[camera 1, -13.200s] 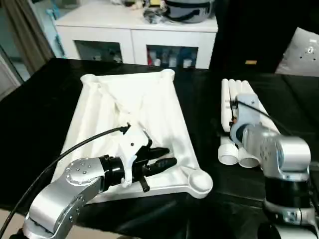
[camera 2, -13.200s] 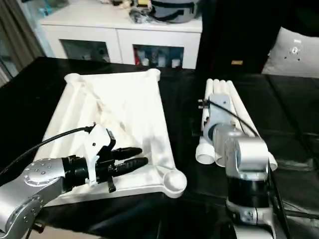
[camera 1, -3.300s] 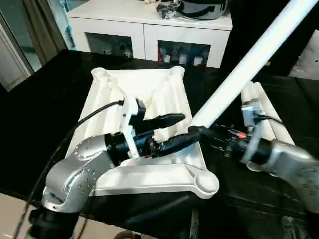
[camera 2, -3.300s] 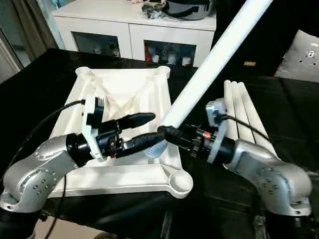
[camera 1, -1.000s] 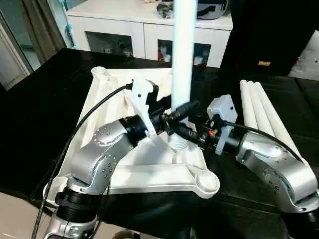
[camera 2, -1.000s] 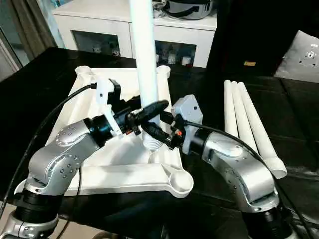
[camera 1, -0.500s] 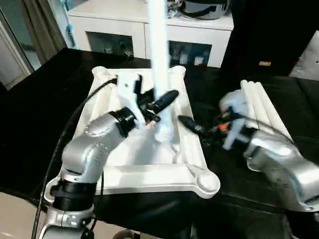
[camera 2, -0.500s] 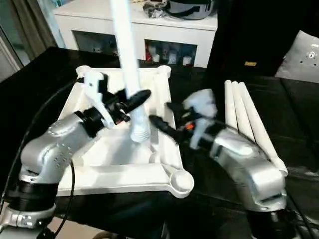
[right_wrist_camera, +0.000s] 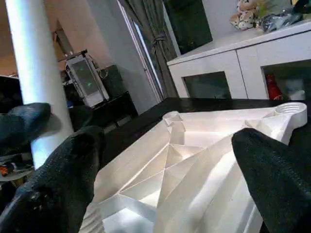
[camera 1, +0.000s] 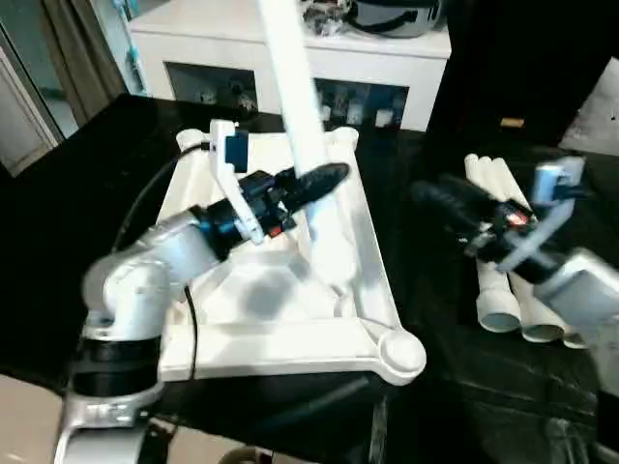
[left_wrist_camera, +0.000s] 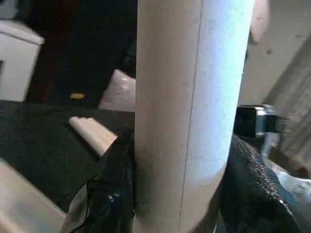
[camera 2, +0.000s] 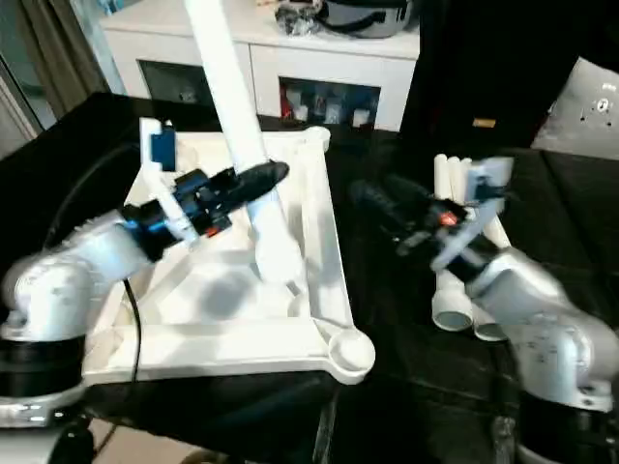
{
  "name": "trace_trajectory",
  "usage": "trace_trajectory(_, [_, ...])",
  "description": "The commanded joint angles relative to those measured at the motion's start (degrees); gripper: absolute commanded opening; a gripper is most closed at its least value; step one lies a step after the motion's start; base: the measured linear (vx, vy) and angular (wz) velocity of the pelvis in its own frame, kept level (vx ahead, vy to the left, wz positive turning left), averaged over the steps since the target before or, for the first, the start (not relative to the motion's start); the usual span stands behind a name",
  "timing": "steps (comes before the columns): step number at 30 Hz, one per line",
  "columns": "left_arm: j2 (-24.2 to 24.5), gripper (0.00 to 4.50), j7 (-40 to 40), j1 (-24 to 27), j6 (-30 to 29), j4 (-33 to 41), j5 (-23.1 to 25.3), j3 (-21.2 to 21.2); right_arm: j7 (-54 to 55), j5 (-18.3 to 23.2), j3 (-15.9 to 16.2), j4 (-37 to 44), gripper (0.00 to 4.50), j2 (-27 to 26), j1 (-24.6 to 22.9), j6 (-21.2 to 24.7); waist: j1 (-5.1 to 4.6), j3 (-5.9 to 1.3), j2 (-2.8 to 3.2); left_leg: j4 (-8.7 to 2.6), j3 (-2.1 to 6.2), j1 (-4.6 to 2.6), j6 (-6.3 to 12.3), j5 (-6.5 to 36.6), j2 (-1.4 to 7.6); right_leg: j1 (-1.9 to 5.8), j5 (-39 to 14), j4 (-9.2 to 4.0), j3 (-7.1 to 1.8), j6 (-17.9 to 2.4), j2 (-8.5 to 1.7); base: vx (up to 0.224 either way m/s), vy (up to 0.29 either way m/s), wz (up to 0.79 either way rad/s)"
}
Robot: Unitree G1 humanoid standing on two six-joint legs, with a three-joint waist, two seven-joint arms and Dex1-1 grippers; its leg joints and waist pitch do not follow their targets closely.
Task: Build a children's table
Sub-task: Pick table leg
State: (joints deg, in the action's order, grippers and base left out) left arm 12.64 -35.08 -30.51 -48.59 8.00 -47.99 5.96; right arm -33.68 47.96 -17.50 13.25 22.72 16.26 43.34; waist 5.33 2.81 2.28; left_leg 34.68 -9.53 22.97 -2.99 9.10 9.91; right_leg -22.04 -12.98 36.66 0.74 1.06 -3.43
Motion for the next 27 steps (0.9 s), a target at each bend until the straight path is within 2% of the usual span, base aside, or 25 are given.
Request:
trace_trajectory(1, [0.9,1.98,-2.5,-1.3,-1.3,1.7,-2.7,0.9,-1.2,2.3,-1.3,-0.1,4.48,0.5,0.1,1.1,0.28,-3.68,-0.35,-3.69,0.52,-1.43,-0.07,10.7,1.8,2.14,-7.2,-4.88,-1.39,-11.6,-3.23,0.0,0.0,0.0])
trace_trajectory(8, [2.4,1.98,-4.7,-1.4,-2.8,2.9,-5.1,0.4,-2.9,4.7,-1.4,0.8,4.48,2.7,-0.6,2.6,0.36,-3.64,-0.35,-3.79,0.56,-1.39,-0.35,10.5,1.84,2.12,-7.8,-4.95,-1.38,-11.0,-3.16,0.0,0.0,0.0])
trace_trajectory(11, [3.6,1.98,-5.8,-1.6,-2.1,3.0,-3.2,-1.3,-5.6,5.3,-0.1,2.9,4.48,4.4,-0.9,3.7,0.35,-3.61,-0.37,-3.86,0.56,-1.44,-0.28,10.7,1.87,2.08,-8.4,-5.04,-1.41,-10.5,-3.1,0.0,0.0,0.0])
trace_trajectory(12, [4.0,1.98,-6.2,-1.8,-1.6,3.1,-2.4,-1.9,-6.4,4.7,0.9,3.6,4.48,5.0,-1.0,3.7,0.39,-3.58,-0.36,-3.89,0.59,-1.45,-0.31,10.8,1.92,2.1,-8.7,-5.09,-1.42,-10.3,-3.14,0.0,0.0,0.0])
trace_trajectory(13, [4.8,1.98,-7.4,-2.2,-0.5,3.0,-0.3,-3.6,-8.5,3.3,3.8,5.2,4.48,6.9,-1.3,3.8,0.42,-3.55,-0.84,-3.98,0.6,-1.46,-0.23,11.0,2.05,2.19,-9.4,-5.27,-1.46,-9.4,-3.1,0.0,0.0,0.0])
trace_trajectory(14, [4.8,1.95,-7.4,-2.2,-0.5,3.0,-0.3,-3.6,-8.5,3.3,3.8,5.2,4.5,6.9,-1.3,3.8,0.51,-3.59,-0.64,-4.01,0.67,-1.51,-0.2,10.7,2.12,2.15,-9.3,-5.12,-1.5,-9.3,-3.19,0.0,0.0,0.0])
trace_trajectory(16, [5.6,1.95,-9.1,-3.2,0.2,2.8,1.1,-5.7,-11.3,0.9,8.5,7.1,4.5,8.8,-1.0,3.2,0.54,-3.56,-0.63,-3.97,0.62,-1.41,-0.18,10.4,2.11,2.07,-9.2,-5.17,-1.52,-9.3,-3.3,0.0,0.0,0.0])
trace_trajectory(18, [6.1,1.92,-10.1,-3.6,0.7,2.9,1.7,-6.9,-12.4,1.0,9.9,7.5,4.5,9.3,-0.7,3.4,0.58,-3.55,-0.97,-3.92,0.55,-1.4,-0.06,10.1,2.11,2.01,-9.0,-5.07,-1.59,-9.5,-3.35,0.0,0.0,0.0])
trace_trajectory(20, [6.4,1.92,-11.6,-4.1,1.3,3.1,2.2,-8.2,-13.6,1.4,11.1,7.8,4.5,9.5,-0.3,3.6,0.74,-3.53,-0.79,-3.88,0.56,-1.4,0.06,10.1,2.11,1.97,-9.7,-5.07,-1.61,-9.8,-3.43,0.0,0.0,0.0])
trace_trajectory(21, [7.2,1.92,-13.7,-4.6,2.3,3.7,3.2,-10.2,-15.6,1.0,12.8,7.6,4.5,10.1,0.1,3.8,0.83,-3.52,-0.95,-3.94,0.62,-1.38,0.19,10.3,2.17,2.01,-10.1,-5.11,-1.6,-9.7,-3.48,0.0,0.0,0.0])
trace_trajectory(23, [7.5,1.91,-14.6,-4.9,2.7,3.9,3.7,-11.1,-16.7,0.9,13.6,7.6,4.5,10.3,0.2,3.9,0.85,-3.49,-0.84,-3.95,0.59,-1.41,0.15,10.4,2.23,1.9,-10.2,-5.08,-1.61,-9.8,-3.47,0.0,0.0,0.0])
trace_trajectory(24, [7.5,1.91,-15.0,-5.2,2.9,3.8,4.0,-11.5,-17.2,0.7,14.2,7.5,4.5,10.4,0.4,3.8,0.92,-3.5,-1.06,-3.94,0.57,-1.34,0.2,10.0,2.21,1.96,-9.8,-5.0,-1.6,-9.9,-3.49,0.0,0.0,0.0])
trace_trajectory(25, [7.4,1.91,-15.3,-5.5,3.1,3.6,4.2,-11.8,-17.5,0.6,14.8,7.4,4.5,10.4,0.6,3.8,0.96,-3.53,-1.0,-3.91,0.54,-1.34,0.24,9.9,2.21,1.96,-9.6,-5.0,-1.62,-10.0,-3.52,0.0,0.0,0.0])
trace_trajectory(27, [7.4,1.91,-16.6,-6.2,3.9,3.4,5.1,-13.0,-18.7,-0.2,16.5,6.9,4.22,10.6,1.3,3.2,1.0,-3.54,-1.07,-3.89,0.54,-1.39,0.3,9.7,2.24,1.95,-9.3,-4.96,-1.59,-10.2,-3.47,0.0,0.0,0.0])
